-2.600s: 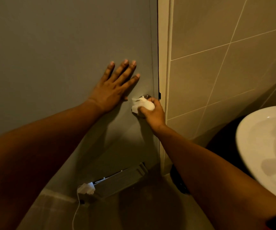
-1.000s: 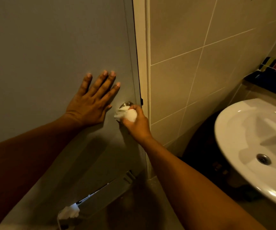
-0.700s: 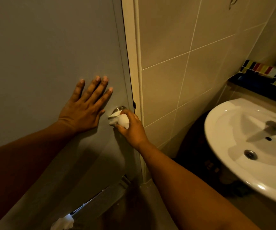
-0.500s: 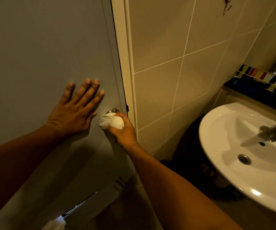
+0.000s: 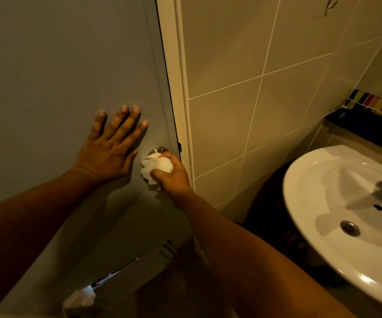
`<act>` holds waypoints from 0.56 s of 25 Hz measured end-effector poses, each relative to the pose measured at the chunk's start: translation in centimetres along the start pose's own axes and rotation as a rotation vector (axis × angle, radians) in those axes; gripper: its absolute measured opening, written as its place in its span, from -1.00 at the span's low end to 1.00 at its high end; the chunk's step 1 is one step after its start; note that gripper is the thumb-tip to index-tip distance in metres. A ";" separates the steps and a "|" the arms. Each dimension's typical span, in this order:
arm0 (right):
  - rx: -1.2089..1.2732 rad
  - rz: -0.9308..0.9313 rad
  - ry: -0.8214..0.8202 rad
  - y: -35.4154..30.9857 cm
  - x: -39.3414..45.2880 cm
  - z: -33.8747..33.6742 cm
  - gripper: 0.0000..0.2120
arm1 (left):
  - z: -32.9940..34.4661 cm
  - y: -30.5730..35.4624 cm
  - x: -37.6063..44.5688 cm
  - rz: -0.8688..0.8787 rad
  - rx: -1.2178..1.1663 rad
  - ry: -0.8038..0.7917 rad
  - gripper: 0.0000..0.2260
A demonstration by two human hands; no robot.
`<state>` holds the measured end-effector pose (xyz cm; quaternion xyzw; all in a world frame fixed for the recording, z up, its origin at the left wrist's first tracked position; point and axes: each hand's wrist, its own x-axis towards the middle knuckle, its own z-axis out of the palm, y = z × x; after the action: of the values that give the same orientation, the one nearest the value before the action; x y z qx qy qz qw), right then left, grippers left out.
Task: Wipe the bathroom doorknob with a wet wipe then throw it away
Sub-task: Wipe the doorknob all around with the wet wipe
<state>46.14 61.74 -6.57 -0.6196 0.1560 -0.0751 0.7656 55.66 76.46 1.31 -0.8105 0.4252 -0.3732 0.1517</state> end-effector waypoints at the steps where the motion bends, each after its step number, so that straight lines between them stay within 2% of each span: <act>1: -0.154 -0.049 0.008 -0.6 -0.1 0.0 -0.60 | -0.2 -0.1 0.1 0.002 -0.015 -0.008 -0.34; 3: -0.355 -0.099 0.000 -1.1 -0.1 -0.3 -0.57 | -0.4 0.2 0.1 -0.002 -0.089 -0.002 -0.39; 4: -0.378 -0.111 -0.015 -1.1 -0.1 -0.7 -0.53 | -0.4 0.7 -0.1 -0.005 -0.167 0.003 -0.43; 6: -0.282 -0.108 -0.034 -0.9 -0.5 -1.6 -0.46 | -0.3 2.3 -0.7 -0.044 -0.415 0.004 -0.53; 8: -0.049 -0.033 -0.027 -0.8 -0.7 -2.6 -0.45 | -0.1 4.3 -1.2 -0.169 -0.687 -0.016 -0.61; 11: 0.222 0.066 -0.027 -1.0 -0.5 -3.8 -0.51 | 0.6 7.0 -1.0 -0.361 -0.935 -0.192 -0.67; 12: 0.226 0.069 -0.016 -1.2 -0.4 -4.1 -0.57 | 0.8 7.7 -0.8 -0.395 -0.962 -0.244 -0.65; 14: 0.062 0.040 0.013 -1.6 -0.4 -4.5 -0.66 | 1.0 8.4 -0.8 -0.457 -0.993 -0.271 -0.61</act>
<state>44.39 57.36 -5.80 -0.5917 0.1709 -0.0687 0.7848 51.29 72.03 -4.50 -0.8968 0.3402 -0.0443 -0.2794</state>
